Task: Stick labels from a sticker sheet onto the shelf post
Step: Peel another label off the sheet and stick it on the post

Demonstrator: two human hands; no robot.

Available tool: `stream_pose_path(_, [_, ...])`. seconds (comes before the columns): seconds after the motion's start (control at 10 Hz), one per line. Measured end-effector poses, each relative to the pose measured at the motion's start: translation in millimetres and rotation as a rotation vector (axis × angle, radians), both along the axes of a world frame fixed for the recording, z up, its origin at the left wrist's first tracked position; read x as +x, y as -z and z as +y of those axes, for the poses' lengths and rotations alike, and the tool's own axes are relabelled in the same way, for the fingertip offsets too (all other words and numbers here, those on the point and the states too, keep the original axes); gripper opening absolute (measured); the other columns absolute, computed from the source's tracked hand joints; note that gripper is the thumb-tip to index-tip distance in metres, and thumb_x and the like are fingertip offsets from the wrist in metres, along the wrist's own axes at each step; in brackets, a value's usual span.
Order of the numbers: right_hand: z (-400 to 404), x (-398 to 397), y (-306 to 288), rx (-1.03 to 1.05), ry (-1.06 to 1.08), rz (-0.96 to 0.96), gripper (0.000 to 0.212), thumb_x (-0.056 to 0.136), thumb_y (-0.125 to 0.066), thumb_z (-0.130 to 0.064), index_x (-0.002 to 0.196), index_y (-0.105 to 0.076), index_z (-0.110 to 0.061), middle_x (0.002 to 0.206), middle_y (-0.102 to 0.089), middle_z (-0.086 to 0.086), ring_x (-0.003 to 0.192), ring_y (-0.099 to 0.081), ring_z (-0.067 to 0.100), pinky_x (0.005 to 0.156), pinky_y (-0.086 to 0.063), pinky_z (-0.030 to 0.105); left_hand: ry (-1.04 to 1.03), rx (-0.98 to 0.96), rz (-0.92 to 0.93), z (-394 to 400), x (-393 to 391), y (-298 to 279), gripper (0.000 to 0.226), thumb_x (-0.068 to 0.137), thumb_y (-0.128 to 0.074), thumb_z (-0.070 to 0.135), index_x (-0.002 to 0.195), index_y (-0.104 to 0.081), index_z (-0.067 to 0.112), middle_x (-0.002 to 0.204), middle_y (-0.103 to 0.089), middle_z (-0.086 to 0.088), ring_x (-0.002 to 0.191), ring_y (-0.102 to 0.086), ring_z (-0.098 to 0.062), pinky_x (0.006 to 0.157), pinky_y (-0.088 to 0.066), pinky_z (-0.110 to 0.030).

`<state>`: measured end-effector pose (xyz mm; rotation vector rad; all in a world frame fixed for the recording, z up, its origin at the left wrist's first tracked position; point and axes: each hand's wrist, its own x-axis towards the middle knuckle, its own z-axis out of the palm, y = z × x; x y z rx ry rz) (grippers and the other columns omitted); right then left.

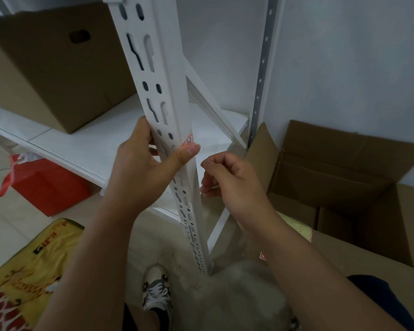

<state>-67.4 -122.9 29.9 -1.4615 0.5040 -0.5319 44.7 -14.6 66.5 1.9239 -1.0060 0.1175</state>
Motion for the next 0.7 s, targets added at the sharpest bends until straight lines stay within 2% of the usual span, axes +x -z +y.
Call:
stream_pose_path(0.2, [-4.1, -3.7, 4.5, -0.002, -0.009, 0.019, 0.014, 0.096, -0.054, -0.015, 0.092, -0.065, -0.008, 0.067, -0.064, 0.002, 0.065, -0.063, 0.014, 0.064, -0.056, 0.024, 0.032, -0.013, 0.041, 2.9, 4.4, -1.9, 0.062, 0.067, -0.06, 0.064, 0.116, -0.049, 0.028, 0.101, -0.053, 0.032, 0.093, -0.059, 0.006, 0.069, -0.048, -0.006])
stream_pose_path(0.3, [-7.1, -7.7, 4.4, -0.012, 0.0, 0.009, 0.014, 0.096, -0.053, -0.016, 0.092, -0.065, -0.009, 0.068, -0.064, 0.002, 0.067, -0.063, 0.016, 0.065, -0.055, 0.025, -0.011, -0.001, 0.044, -2.1, -1.6, -1.7, 0.063, 0.067, -0.061, 0.064, 0.116, -0.045, 0.027, 0.096, -0.048, 0.034, 0.085, -0.055, 0.01, 0.062, -0.045, -0.006])
stream_pose_path(0.4, [-6.2, -9.1, 3.3, -0.026, -0.002, 0.009, 0.015, 0.097, -0.053, -0.017, 0.092, -0.065, -0.011, 0.069, -0.065, 0.002, 0.067, -0.064, 0.016, 0.065, -0.054, 0.025, -0.103, -0.039, 0.015, -9.1, -8.7, 4.8, 0.061, 0.074, -0.064, 0.063, 0.114, -0.046, 0.022, 0.096, -0.055, 0.021, 0.084, -0.059, -0.002, 0.067, -0.043, -0.011])
stream_pose_path(0.5, [-6.9, -10.0, 2.5, -0.02, 0.007, -0.001, 0.015, 0.097, -0.053, -0.017, 0.093, -0.066, -0.01, 0.069, -0.065, 0.002, 0.067, -0.064, 0.016, 0.066, -0.056, 0.025, -0.195, -0.061, -0.051, -14.2, -10.3, 8.1, 0.054, 0.082, -0.066, 0.054, 0.111, -0.052, 0.011, 0.098, -0.06, 0.006, 0.085, -0.061, -0.016, 0.063, -0.041, -0.012])
stream_pose_path(0.6, [-8.6, -10.3, 4.2, -0.021, 0.004, -0.007, 0.015, 0.097, -0.053, -0.017, 0.093, -0.065, -0.01, 0.069, -0.065, 0.002, 0.068, -0.064, 0.017, 0.066, -0.055, 0.026, -0.204, -0.061, -0.062, -15.4, -8.9, 8.9, 0.051, 0.083, -0.066, 0.052, 0.108, -0.052, 0.009, 0.093, -0.059, 0.007, 0.082, -0.061, -0.016, 0.059, -0.037, -0.01])
stream_pose_path(0.7, [-9.9, -12.1, 1.0, -0.014, 0.021, -0.022, 0.014, 0.097, -0.054, -0.018, 0.093, -0.065, -0.01, 0.069, -0.065, 0.002, 0.066, -0.064, 0.015, 0.065, -0.055, 0.024, -0.194, -0.053, -0.034, -12.7, -11.4, 9.8, 0.053, 0.083, -0.064, 0.056, 0.113, -0.048, 0.016, 0.091, -0.054, 0.018, 0.09, -0.059, -0.015, 0.067, -0.043, -0.014])
